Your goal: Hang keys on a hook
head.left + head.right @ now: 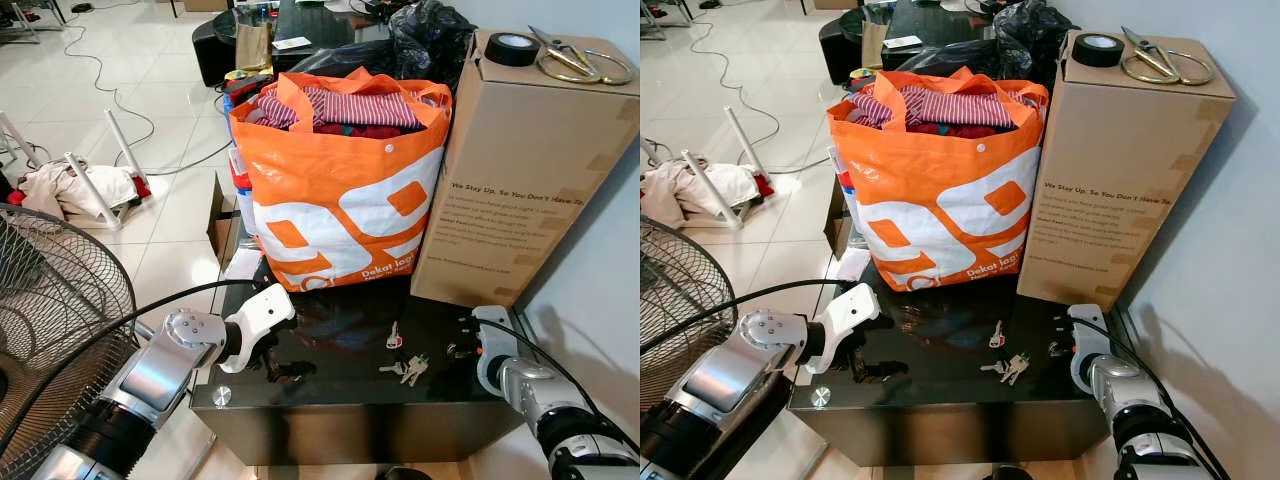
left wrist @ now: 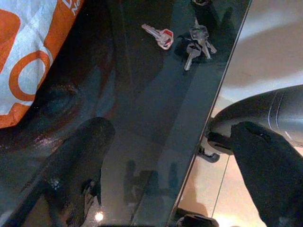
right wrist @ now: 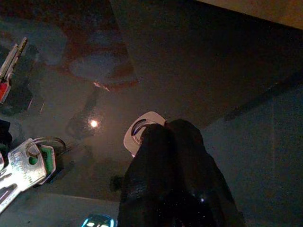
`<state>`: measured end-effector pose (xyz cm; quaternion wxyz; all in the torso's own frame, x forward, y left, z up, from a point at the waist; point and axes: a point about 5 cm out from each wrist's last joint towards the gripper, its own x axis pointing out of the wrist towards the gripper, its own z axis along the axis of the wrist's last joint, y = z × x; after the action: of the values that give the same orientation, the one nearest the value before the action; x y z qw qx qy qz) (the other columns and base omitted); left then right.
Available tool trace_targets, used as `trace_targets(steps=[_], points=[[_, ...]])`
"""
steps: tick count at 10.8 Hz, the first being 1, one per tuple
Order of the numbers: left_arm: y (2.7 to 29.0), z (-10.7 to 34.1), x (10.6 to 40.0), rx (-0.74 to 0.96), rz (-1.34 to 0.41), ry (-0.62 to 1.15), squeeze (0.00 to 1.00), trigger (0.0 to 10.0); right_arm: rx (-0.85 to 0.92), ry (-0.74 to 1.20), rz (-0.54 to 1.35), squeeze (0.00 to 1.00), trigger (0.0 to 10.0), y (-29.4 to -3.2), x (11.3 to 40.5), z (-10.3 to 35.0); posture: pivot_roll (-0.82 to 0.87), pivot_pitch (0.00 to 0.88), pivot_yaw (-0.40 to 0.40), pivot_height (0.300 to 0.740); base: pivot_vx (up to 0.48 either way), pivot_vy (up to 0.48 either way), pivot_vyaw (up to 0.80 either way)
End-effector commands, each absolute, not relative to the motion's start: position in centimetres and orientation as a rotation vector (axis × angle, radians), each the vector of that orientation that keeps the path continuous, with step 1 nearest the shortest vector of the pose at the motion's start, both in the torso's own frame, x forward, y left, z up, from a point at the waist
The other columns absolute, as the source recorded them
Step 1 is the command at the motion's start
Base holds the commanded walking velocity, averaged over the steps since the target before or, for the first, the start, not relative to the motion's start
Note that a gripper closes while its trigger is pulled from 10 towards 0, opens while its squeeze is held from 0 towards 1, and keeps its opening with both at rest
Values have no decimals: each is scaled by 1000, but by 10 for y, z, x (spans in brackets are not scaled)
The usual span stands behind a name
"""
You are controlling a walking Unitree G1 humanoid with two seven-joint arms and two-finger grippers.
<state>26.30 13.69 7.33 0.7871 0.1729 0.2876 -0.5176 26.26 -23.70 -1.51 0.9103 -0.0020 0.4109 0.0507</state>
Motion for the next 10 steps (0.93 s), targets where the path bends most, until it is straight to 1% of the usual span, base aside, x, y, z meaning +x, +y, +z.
trace_targets(steps=[1,4,6,7,8,9,10], points=[[136,74,265,400,-1116,616,0,10000,0,809,104,0,0,-242,266,-8,-168,0,65,740,0,0,0],[139,75,264,400,-1108,609,0,10000,-9,735,151,0,0,-240,266,6,-166,0,71,740,0,0,0],[141,76,265,404,-1081,583,0,10000,-7,606,171,0,0,-236,265,30,-173,0,78,740,0,0,0],[143,82,272,398,-993,507,0,10000,31,474,166,0,0,-227,264,52,-192,0,96,740,0,0,0],[144,86,276,385,-907,445,0,10000,34,404,164,0,0,-221,259,63,-197,0,99,740,0,0,0],[140,102,284,349,-758,266,0,10000,47,278,84,0,0,-218,252,83,-185,0,80,740,0,0,0],[137,107,280,325,-682,224,0,10000,56,241,47,0,0,-212,243,94,-176,0,65,740,0,0,0]])
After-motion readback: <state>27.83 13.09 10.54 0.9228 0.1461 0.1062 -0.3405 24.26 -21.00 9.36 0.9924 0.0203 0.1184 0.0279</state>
